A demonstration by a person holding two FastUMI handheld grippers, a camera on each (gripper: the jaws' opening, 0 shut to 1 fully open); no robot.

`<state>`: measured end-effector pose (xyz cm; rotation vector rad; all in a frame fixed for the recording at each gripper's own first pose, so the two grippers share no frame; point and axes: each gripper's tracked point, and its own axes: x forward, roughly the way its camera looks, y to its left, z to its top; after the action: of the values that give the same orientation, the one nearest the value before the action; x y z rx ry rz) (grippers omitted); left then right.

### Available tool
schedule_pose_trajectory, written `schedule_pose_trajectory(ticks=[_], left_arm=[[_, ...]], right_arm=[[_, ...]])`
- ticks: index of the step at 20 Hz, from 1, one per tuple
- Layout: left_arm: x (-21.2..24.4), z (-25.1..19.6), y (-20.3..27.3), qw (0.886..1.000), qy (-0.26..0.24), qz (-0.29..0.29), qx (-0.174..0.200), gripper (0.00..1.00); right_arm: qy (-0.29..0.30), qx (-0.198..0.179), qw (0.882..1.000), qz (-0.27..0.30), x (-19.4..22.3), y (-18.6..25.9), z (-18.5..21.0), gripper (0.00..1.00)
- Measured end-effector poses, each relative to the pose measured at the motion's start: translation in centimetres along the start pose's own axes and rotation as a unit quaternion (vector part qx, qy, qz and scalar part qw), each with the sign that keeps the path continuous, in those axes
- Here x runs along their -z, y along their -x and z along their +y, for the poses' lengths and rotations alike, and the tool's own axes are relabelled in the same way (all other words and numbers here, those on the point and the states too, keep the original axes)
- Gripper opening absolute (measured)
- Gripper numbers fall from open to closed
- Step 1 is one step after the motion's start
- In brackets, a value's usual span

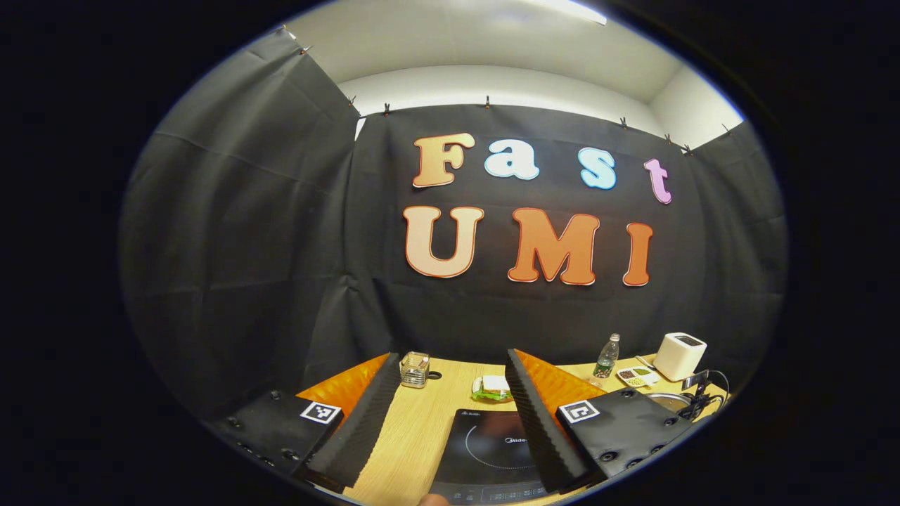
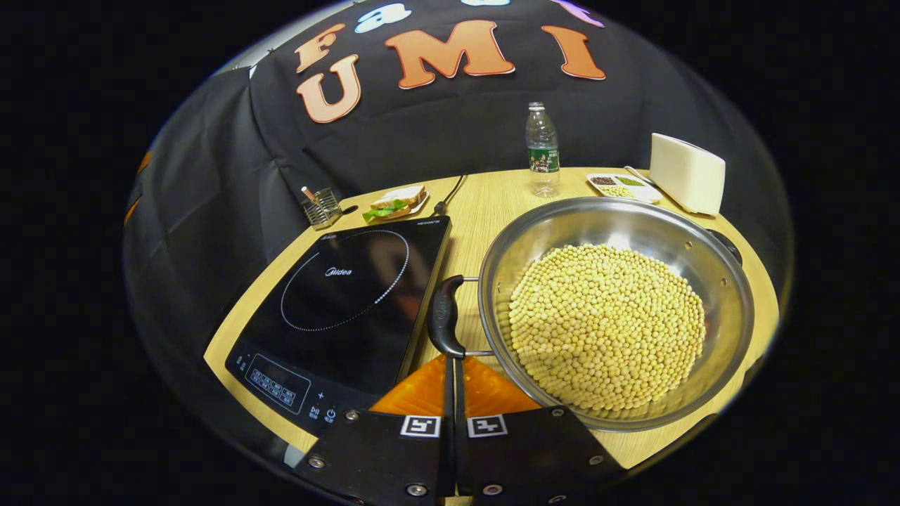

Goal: First push the handle of the pot to place it horizontally, then grasp the pot with both hands and set it on the induction cooktop.

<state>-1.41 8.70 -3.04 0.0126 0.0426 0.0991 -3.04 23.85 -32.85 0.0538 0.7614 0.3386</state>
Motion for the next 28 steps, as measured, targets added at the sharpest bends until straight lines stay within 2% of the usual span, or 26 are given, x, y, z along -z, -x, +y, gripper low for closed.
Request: schedule_pose_trajectory(ticks=[14, 23, 24, 26, 28], left_arm=[[0.5, 1.2, -0.3, 1.0, 0.004, 0.002, -0.001, 0.97], [-0.6, 1.2, 1.5, 1.0, -0.014, -0.006, -0.008, 0.97], [-0.8, 1.1, 1.7, 1.0, -0.016, -0.009, -0.008, 0.96], [-0.9, 0.5, 2.1, 1.0, -0.015, -0.01, -0.003, 0.97], [-0.6, -0.2, 2.1, 1.0, -0.01, -0.007, 0.004, 0.97]], right_arm=[[-0.023, 0.013, 1.0, -0.013, -1.7, -2.3, 0.8, 0.0], [-0.015, 0.024, 0.999, -0.026, -2.8, -3.8, 1.2, 0.0], [-0.016, 0.02, 0.999, -0.023, -2.6, -3.6, 1.5, 0.0], [-0.02, -0.014, 1.0, -0.017, -2.5, -2.6, 3.2, 0.0], [-0.004, -0.025, 0.999, -0.032, -3.2, -1.3, 3.9, 0.0]])
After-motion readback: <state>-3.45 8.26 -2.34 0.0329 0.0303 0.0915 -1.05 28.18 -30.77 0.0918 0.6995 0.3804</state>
